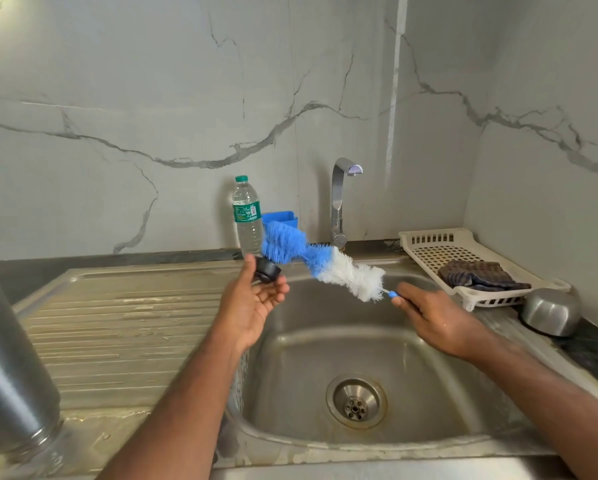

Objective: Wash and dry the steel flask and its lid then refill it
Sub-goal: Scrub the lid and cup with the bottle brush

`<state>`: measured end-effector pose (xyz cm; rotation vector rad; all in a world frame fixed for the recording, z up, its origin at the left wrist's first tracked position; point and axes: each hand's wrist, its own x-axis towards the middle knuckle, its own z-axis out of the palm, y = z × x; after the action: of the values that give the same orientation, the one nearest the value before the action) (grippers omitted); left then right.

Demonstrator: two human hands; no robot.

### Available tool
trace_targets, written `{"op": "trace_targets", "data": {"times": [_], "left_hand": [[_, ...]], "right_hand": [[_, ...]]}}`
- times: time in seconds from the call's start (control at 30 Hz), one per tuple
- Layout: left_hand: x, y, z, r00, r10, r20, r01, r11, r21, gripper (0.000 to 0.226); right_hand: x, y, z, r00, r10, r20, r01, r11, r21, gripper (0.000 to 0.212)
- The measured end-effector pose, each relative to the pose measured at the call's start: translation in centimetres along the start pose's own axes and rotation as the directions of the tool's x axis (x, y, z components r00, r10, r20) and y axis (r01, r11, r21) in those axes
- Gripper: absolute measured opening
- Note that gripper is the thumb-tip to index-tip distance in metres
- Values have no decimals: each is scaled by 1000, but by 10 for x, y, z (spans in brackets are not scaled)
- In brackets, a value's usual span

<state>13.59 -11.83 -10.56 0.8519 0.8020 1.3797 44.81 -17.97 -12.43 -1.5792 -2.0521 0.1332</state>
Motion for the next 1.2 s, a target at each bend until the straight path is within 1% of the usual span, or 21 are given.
{"op": "trace_targets", "data": {"times": [0.03, 0.07, 0.2, 0.27, 0.4, 0.5, 0.57, 0.73, 0.77, 0.9, 0.97, 1.07, 1.1, 1.2], "left_hand": [[2, 3, -4, 1000, -13, -20, 12, 999, -49, 52], [2, 5, -7, 999, -31, -25, 30, 998, -64, 53], [-5, -2, 4, 991, -128, 37, 127, 992, 19, 54], [-7, -1, 6, 992, -126, 32, 126, 992, 1, 54], [-2, 9, -5, 993, -107, -44, 102, 990, -100, 59], [-8, 3, 5, 987, -159, 8, 159, 987, -12, 57], [-10, 0, 11, 984, -173, 31, 173, 985, 4, 57], [0, 12, -3, 989, -133, -69, 122, 981, -148, 58], [0, 12, -3, 988, -138, -70, 127, 982, -137, 57], [-9, 2, 14, 981, -193, -17, 193, 981, 4, 52], [-7, 4, 14, 985, -169, -27, 169, 986, -15, 51], [0, 12, 1, 988, -128, -85, 118, 987, -106, 54], [0, 12, 0, 989, -129, -78, 122, 988, -97, 55], [-8, 3, 12, 985, -172, 2, 172, 985, 23, 55]], "right_hand": [[-1, 4, -2, 1000, -1, -13, 1, 1000, -16, 28], [-3, 6, -4, 1000, -3, -23, 2, 1000, -29, 27], [-2, -9, 0, 1000, -18, -18, 17, 998, -55, 26], [0, -11, 3, 999, -11, -45, 9, 999, -53, 26], [-2, 6, -4, 998, 31, -63, -36, 996, -85, 26], [-2, -1, 0, 998, 19, -55, -23, 998, -64, 25], [1, -7, 5, 999, 6, -40, -7, 999, -37, 26], [-2, 8, -2, 1000, 0, -20, 0, 1000, -20, 24], [-2, 8, -1, 1000, -5, -10, 5, 1000, -21, 24], [4, -5, 9, 1000, -14, -20, 13, 1000, -15, 27], [5, 0, 7, 999, -3, -38, 3, 1000, -8, 27], [1, 13, 1, 999, 12, -53, -14, 999, -30, 26], [0, 13, 1, 999, 13, -52, -15, 999, -29, 27], [4, 2, 5, 999, 9, -31, -9, 1000, 0, 30]]}}
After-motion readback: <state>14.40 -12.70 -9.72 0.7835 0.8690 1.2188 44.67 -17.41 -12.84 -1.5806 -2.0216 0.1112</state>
